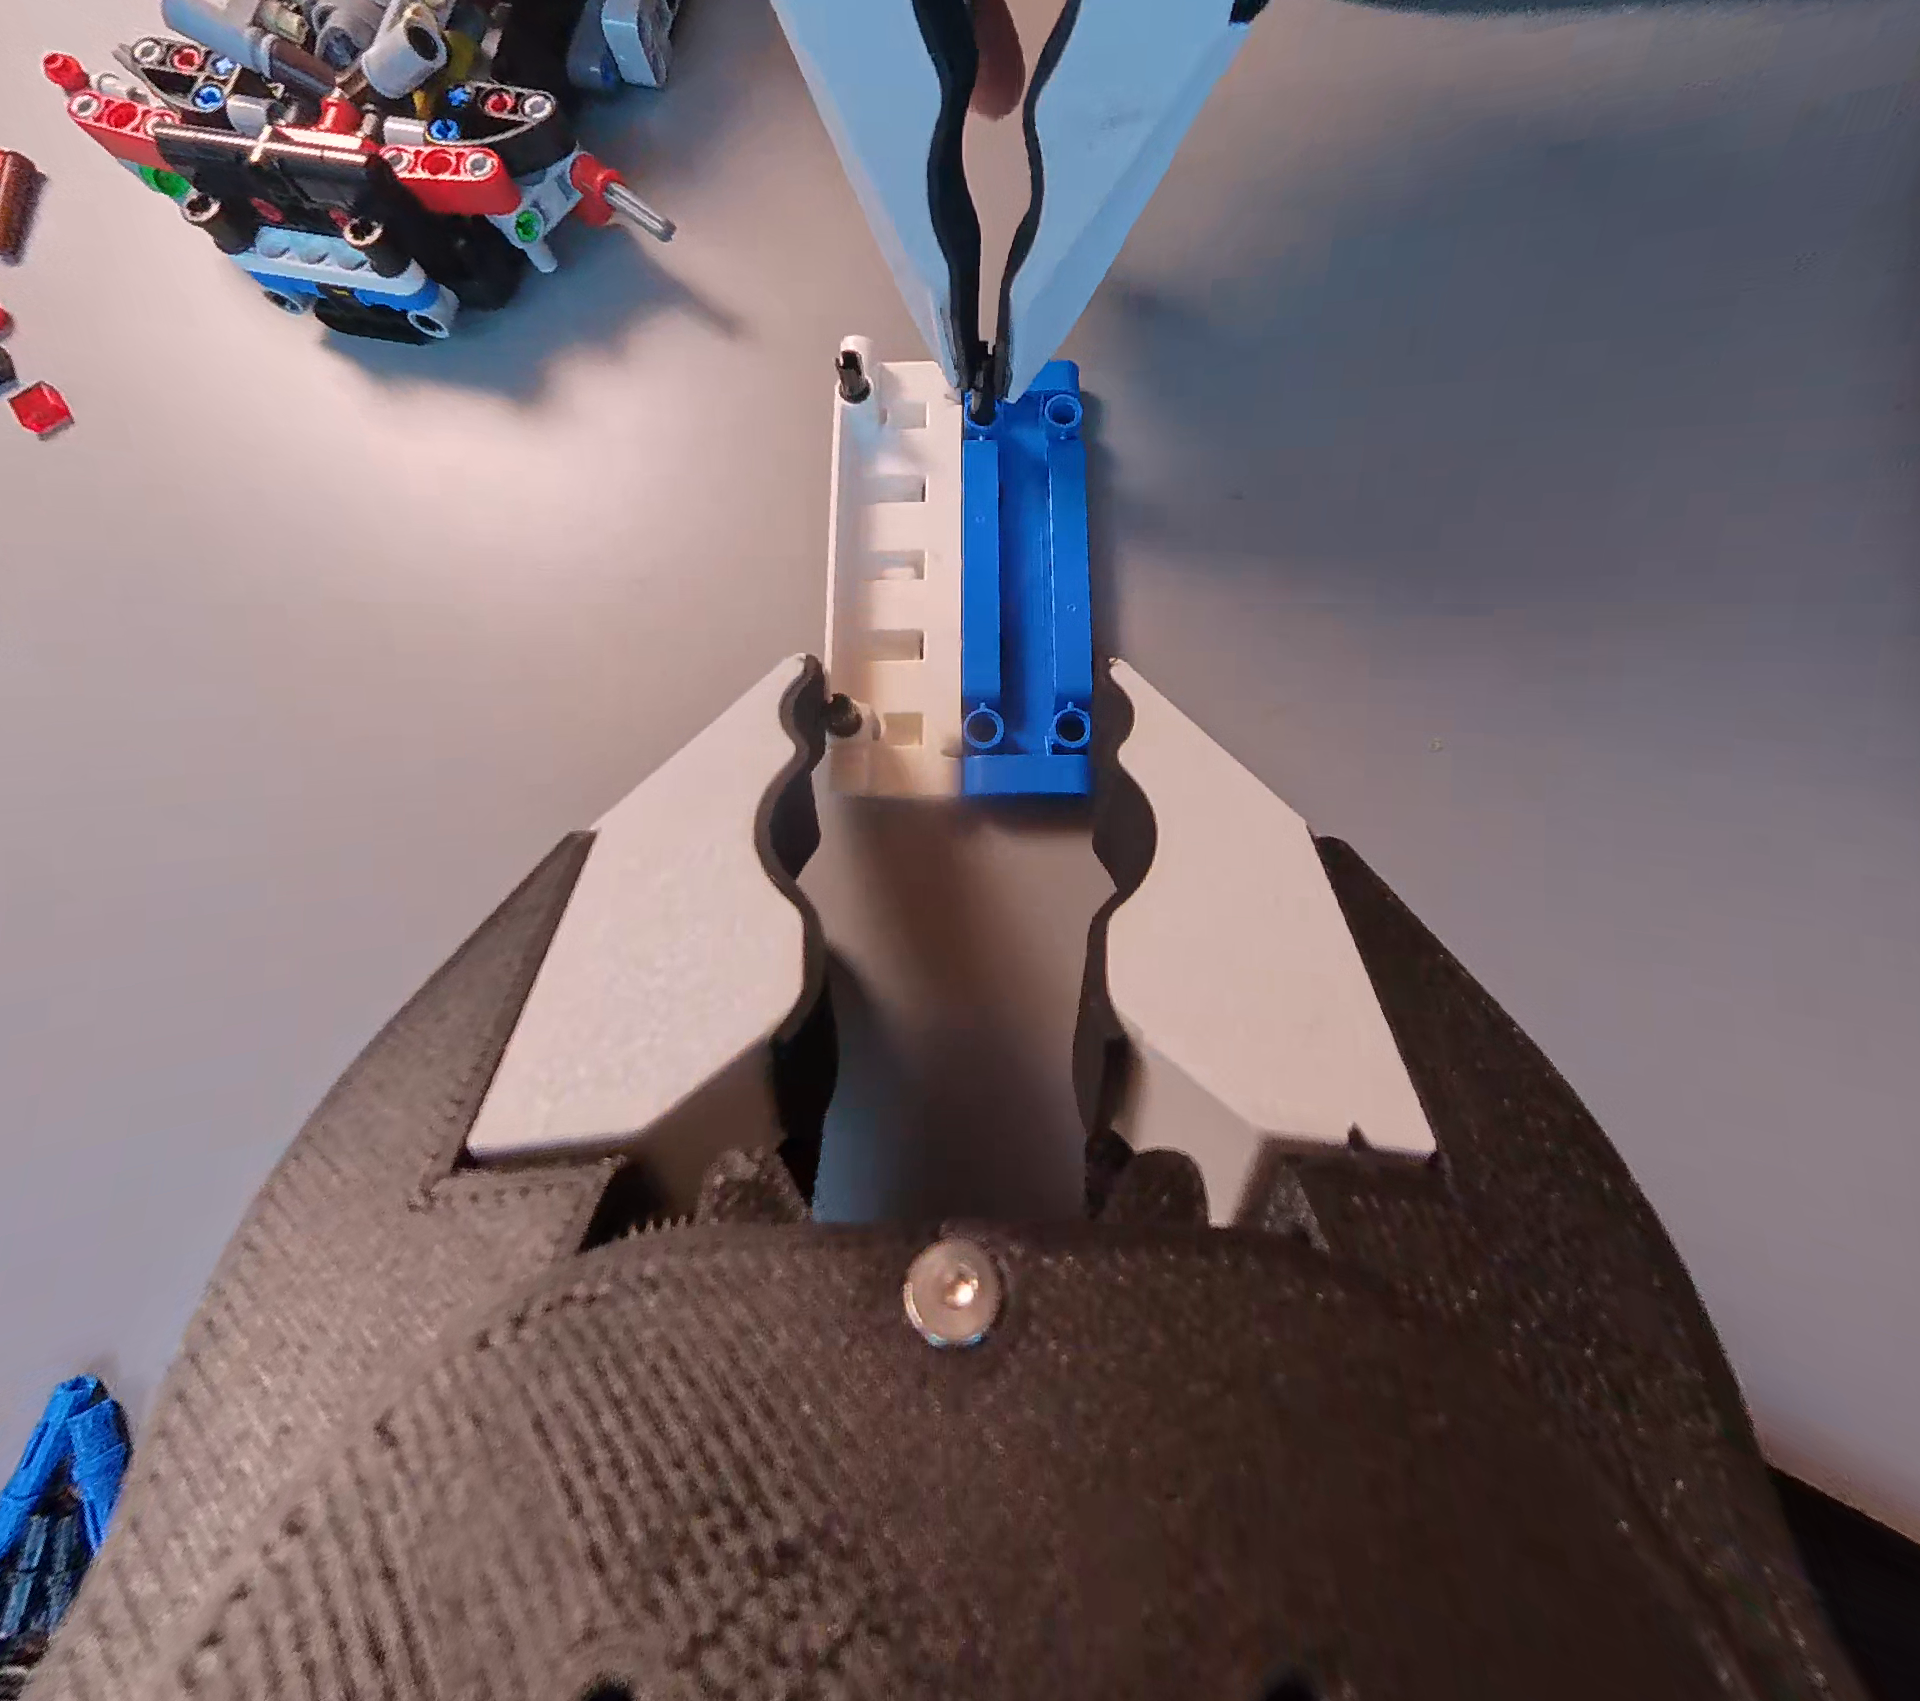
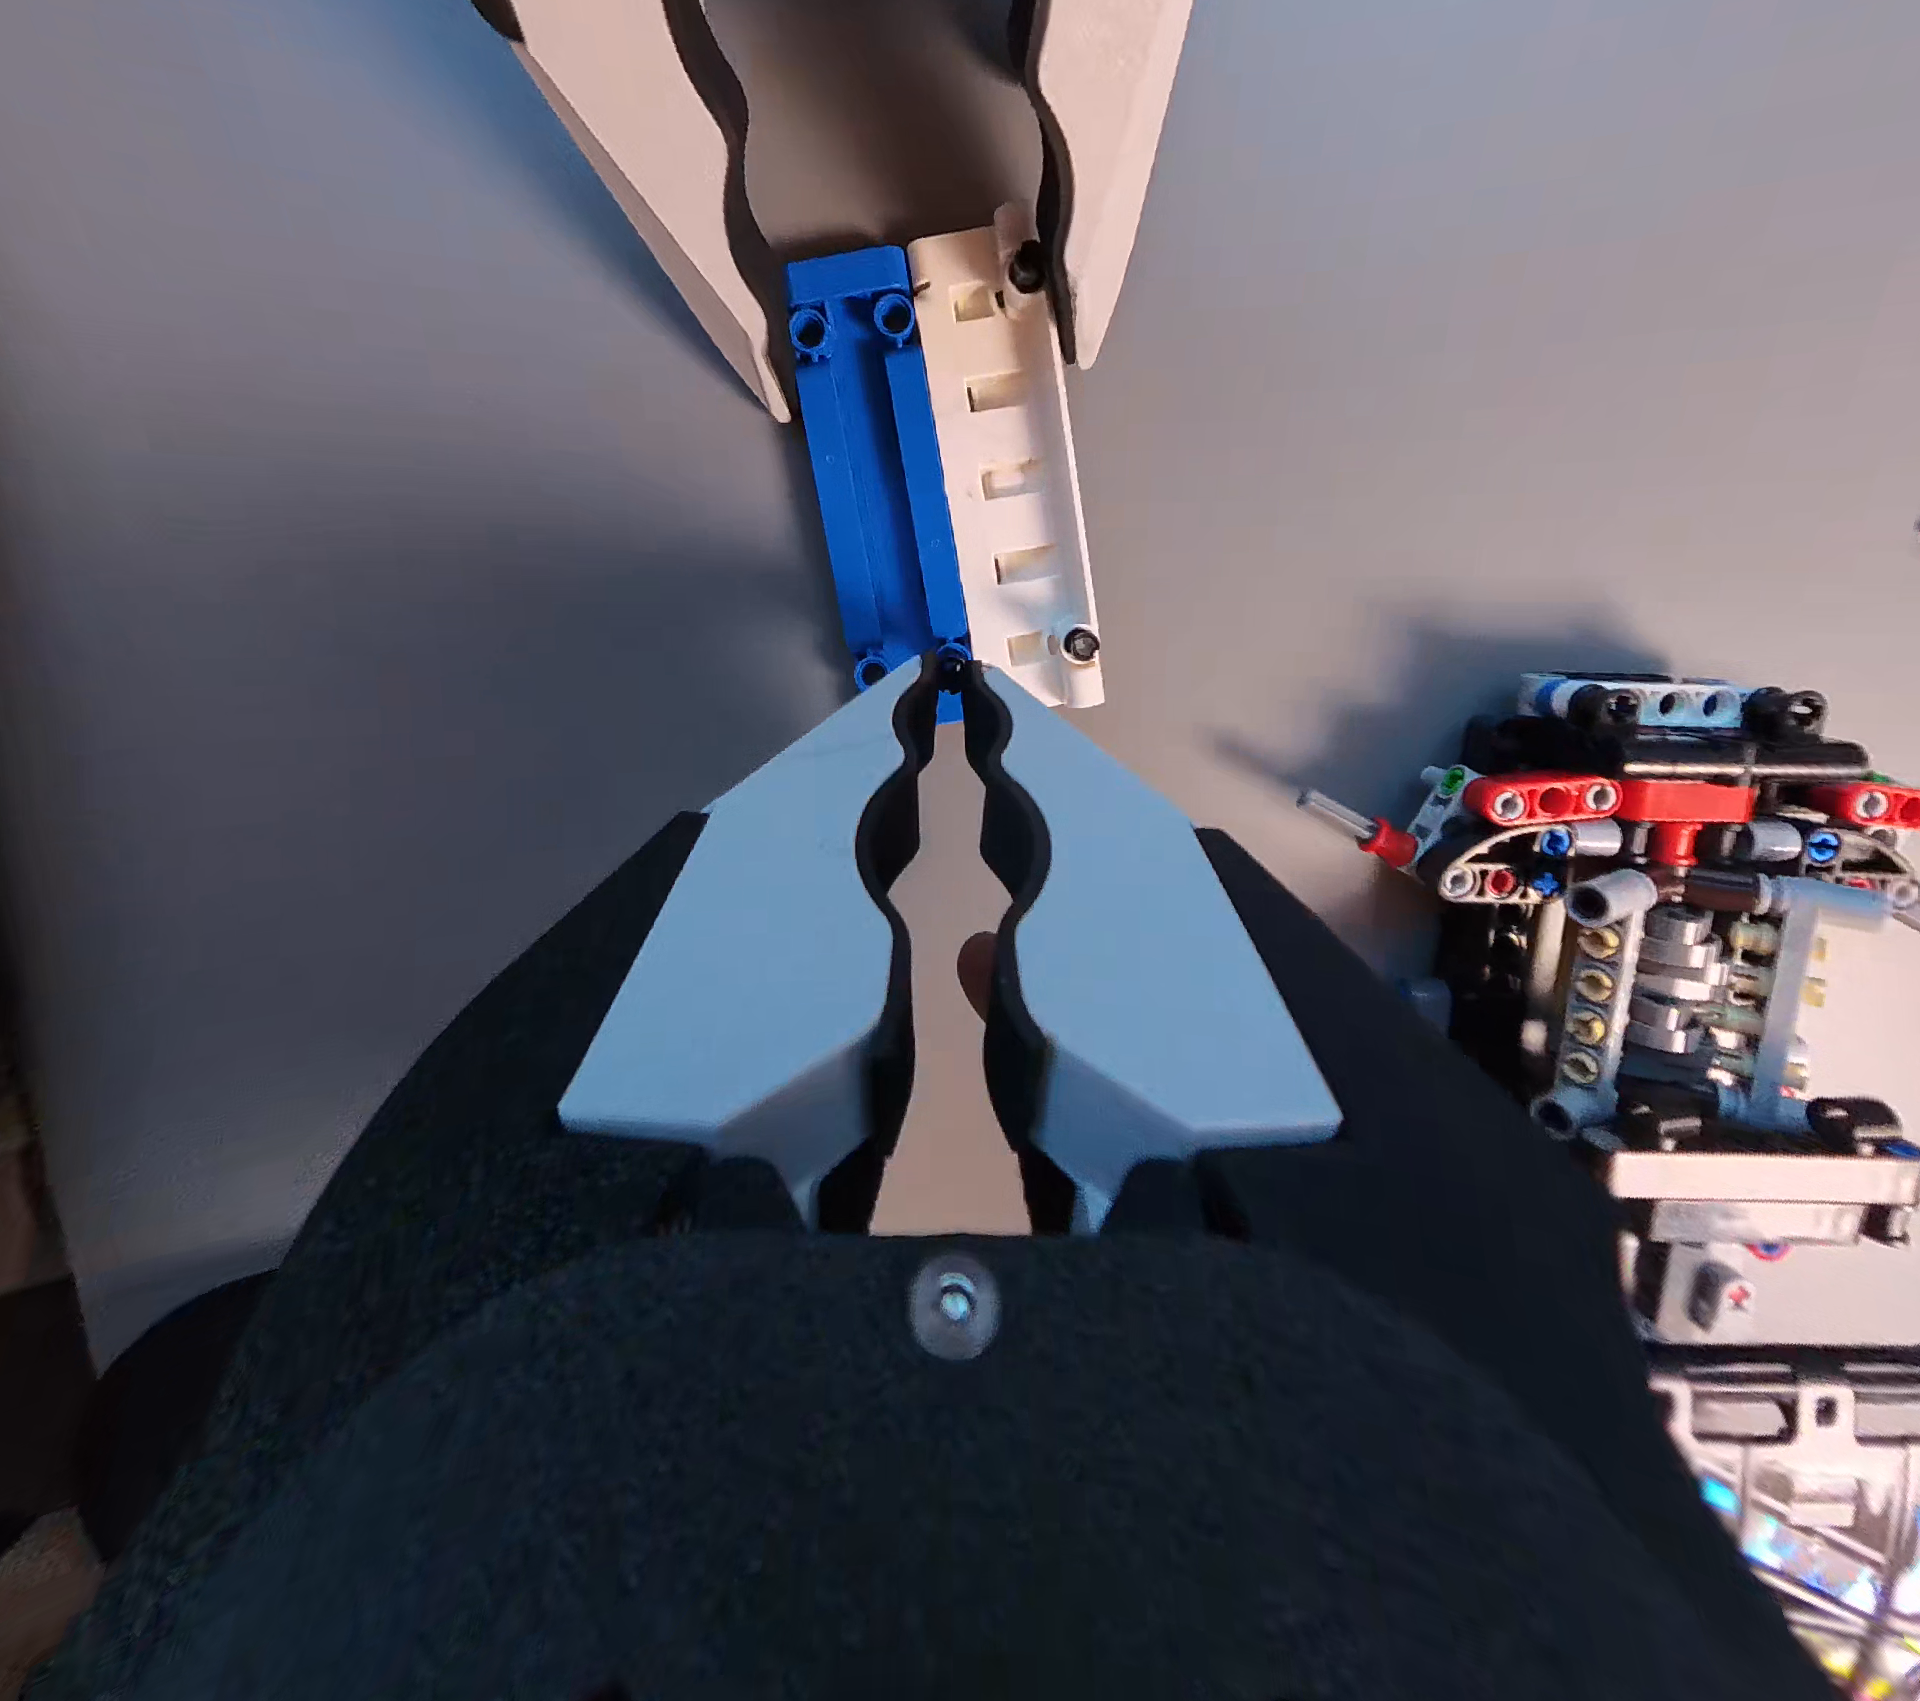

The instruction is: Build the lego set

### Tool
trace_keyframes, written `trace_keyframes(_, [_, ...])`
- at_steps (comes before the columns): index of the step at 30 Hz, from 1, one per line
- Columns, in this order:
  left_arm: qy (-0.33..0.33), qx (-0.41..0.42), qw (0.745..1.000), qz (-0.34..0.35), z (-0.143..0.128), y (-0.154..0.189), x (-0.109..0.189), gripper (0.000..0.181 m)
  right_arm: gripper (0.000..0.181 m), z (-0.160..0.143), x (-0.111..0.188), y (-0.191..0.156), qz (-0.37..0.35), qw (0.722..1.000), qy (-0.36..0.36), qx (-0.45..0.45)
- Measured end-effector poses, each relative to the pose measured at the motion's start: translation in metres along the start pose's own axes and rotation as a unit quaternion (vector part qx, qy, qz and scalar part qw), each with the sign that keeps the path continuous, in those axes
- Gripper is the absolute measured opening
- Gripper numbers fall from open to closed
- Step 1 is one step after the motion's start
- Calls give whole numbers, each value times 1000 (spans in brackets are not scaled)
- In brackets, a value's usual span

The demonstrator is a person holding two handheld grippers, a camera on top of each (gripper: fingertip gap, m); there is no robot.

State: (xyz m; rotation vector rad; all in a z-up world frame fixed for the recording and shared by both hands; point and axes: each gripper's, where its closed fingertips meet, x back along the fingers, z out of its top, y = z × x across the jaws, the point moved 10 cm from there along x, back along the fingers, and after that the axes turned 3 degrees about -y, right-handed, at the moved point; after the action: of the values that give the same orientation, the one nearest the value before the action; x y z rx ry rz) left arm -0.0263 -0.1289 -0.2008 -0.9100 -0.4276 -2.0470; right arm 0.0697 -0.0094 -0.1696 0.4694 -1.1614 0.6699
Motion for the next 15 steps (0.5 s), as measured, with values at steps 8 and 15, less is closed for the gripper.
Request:
trace_keyframes(8, [5, 0, 1000, -7, -1, -2, 0, 49, 2, 15, -1, 0, 3, 995, -74, 63])
trace_keyframes(15, [5, -4, 1000, -4, -1, -1, 0, 49, 2, 15, -7, 2, 13, 994, -87, 70])
